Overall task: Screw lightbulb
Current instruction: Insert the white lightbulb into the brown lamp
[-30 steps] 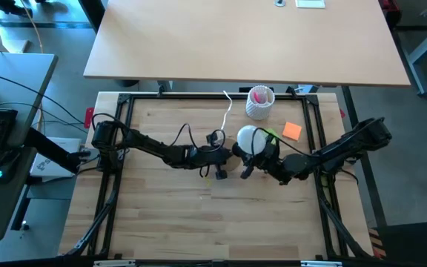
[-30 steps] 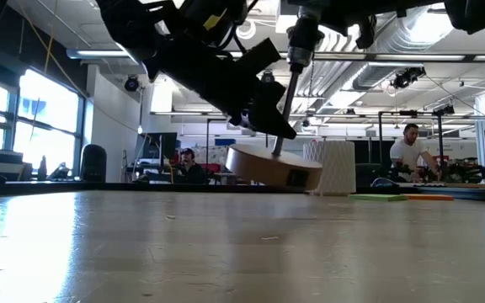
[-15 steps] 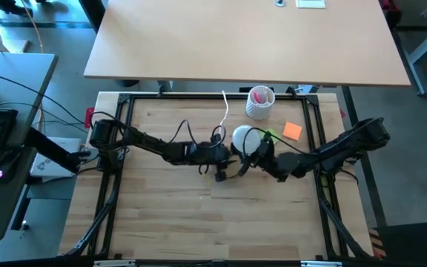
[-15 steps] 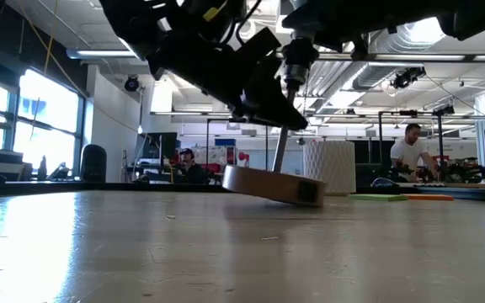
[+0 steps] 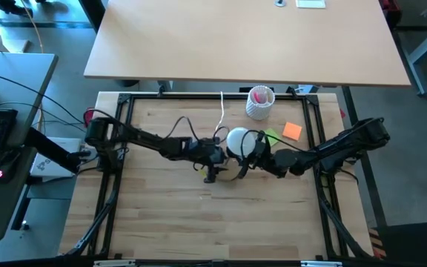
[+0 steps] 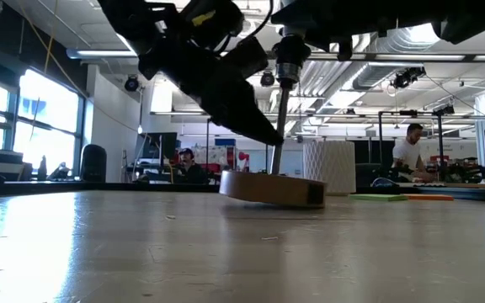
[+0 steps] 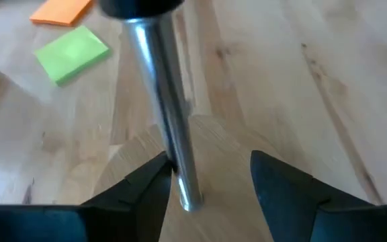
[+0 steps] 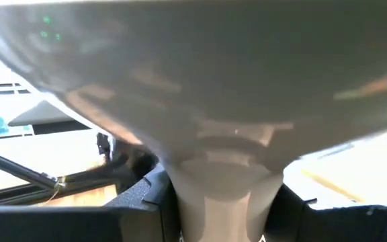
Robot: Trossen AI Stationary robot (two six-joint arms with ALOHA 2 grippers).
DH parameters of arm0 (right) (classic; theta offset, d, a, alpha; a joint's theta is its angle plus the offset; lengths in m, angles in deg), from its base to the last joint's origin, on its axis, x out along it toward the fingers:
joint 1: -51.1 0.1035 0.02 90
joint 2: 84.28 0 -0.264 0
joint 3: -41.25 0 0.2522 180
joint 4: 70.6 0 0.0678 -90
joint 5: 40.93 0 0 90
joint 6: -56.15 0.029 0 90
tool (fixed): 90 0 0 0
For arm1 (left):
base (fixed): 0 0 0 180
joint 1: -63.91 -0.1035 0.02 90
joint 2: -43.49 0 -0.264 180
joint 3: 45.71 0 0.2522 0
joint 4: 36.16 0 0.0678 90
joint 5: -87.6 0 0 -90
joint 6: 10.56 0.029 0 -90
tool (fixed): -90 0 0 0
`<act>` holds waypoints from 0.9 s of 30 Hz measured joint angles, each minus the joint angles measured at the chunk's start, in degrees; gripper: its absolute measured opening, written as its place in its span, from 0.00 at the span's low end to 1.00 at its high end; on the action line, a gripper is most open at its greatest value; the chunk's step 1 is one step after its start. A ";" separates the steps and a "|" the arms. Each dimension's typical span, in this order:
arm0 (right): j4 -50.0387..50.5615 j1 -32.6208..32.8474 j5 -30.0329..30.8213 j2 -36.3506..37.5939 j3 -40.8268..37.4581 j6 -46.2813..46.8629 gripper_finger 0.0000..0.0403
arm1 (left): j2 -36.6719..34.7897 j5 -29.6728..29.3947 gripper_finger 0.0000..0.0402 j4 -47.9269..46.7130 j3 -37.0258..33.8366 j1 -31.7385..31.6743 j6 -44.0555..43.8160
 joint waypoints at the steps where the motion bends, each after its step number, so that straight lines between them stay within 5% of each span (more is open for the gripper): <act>1: -0.09 0.00 0.03 0.00 0.00 -0.43 0.35 | -0.84 0.58 0.49 0.93 -0.92 -0.46 0.35; 5: -0.09 -0.04 0.03 0.01 0.00 -0.70 0.35 | -4.46 3.90 0.49 9.50 -6.65 -3.68 0.42; 11: -0.02 -0.25 -0.37 0.02 0.00 -0.81 0.35 | -4.38 19.84 0.49 30.06 -12.29 -9.43 -5.16; 21: -0.36 -2.46 -6.10 0.00 -0.02 -0.43 0.35 | 1.23 31.84 0.49 35.49 -7.68 -10.97 -5.75; 27: -0.28 -2.55 -7.28 0.01 -0.02 0.09 0.35 | 1.28 33.76 0.49 35.72 -5.55 -12.11 -5.86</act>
